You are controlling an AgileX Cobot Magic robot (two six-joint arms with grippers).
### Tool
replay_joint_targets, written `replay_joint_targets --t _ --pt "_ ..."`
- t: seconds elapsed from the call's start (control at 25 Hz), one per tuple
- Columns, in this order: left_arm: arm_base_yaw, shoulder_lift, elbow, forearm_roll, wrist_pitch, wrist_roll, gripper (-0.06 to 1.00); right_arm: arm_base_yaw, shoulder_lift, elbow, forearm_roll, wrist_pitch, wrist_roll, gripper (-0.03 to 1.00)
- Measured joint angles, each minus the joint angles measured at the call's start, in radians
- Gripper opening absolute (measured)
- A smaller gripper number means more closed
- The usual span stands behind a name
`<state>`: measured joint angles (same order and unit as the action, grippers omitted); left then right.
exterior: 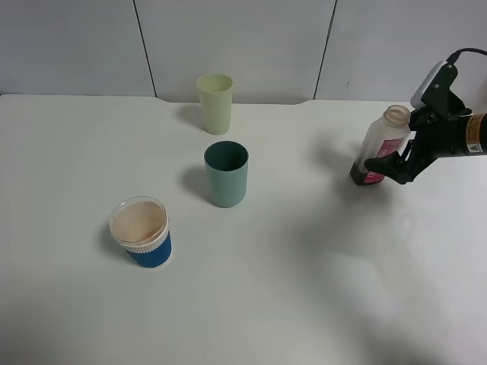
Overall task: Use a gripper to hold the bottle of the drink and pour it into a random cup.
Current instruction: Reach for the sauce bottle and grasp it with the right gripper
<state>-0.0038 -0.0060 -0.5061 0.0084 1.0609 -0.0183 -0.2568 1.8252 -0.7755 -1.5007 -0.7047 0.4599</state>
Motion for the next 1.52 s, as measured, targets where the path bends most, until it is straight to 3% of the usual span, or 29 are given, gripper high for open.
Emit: replay_joint_targets --t 0.44,0.88,1.28,1.52 --pt "0.0 0.0 0.0 0.0 0.0 0.0 0.93 0.0 0.0 0.0 -0.002 -0.067 0.156 0.92" --pt "0.0 0.0 0.0 0.0 0.0 0.0 0.93 0.0 0.0 0.0 -0.123 -0.093 0.323 0.9" --pt "0.0 0.0 0.0 0.0 0.0 0.0 0.93 0.023 0.0 0.0 -0.179 -0.115 0.374 0.89" --pt "0.0 0.0 0.0 0.0 0.0 0.0 0.93 0.028 0.0 0.0 -0.187 -0.114 0.374 0.71"
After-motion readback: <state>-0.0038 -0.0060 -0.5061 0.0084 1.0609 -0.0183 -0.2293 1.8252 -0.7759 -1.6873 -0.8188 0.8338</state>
